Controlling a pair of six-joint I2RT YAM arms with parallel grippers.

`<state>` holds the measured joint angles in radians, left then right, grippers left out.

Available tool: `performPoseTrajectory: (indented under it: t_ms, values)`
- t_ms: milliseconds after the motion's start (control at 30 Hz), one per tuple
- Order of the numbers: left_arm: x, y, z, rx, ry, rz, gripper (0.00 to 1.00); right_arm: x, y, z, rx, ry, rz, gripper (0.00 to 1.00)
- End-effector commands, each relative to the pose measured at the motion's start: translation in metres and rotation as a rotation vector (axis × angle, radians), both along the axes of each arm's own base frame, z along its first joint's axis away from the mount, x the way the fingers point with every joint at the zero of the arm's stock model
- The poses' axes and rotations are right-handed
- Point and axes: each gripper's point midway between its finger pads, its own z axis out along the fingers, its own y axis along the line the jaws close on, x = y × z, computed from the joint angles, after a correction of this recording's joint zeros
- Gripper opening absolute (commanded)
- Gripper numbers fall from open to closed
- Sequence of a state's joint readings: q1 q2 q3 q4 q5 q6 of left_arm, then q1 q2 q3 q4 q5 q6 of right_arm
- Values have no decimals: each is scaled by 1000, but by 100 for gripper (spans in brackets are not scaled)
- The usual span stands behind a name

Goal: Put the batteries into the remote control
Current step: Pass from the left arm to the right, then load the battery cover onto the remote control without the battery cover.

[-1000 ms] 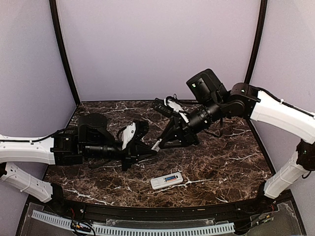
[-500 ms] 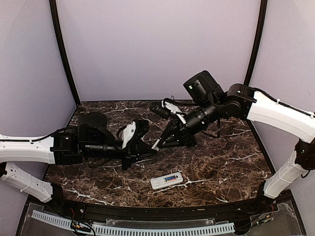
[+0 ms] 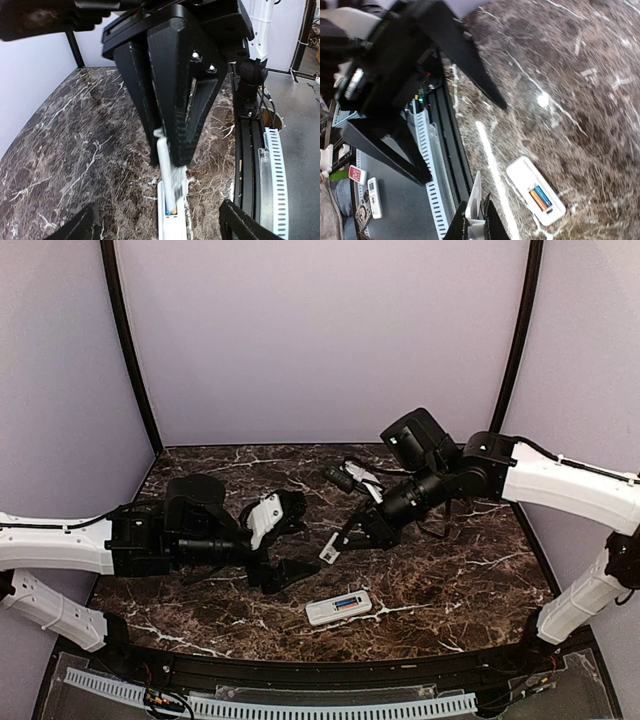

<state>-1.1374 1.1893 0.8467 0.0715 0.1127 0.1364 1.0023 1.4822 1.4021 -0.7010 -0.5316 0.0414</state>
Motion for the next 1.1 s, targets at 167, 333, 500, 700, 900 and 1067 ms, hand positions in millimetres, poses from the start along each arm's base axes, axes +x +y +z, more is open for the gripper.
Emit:
performPoseTrajectory:
  t_ms: [167, 333, 500, 700, 900, 1067]
  values:
    - [18, 32, -115, 442, -43, 107, 83, 49, -43, -87, 26, 431, -590, 0]
    - [19, 29, -156, 589, -4, 87, 83, 56, -40, -113, 129, 545, -700, 0]
    - [6, 23, -179, 620, 79, 18, 85, 54, -38, -144, 124, 633, -768, 0]
    - [-6, 14, -192, 605, 159, -27, 87, 44, -33, -167, 105, 684, -789, 0]
    - [-10, 7, -201, 590, 193, -43, 88, 31, -21, -185, 72, 726, -739, 0]
    - [-11, 3, -210, 587, 221, -44, 88, 28, -21, -192, 59, 738, -741, 0]
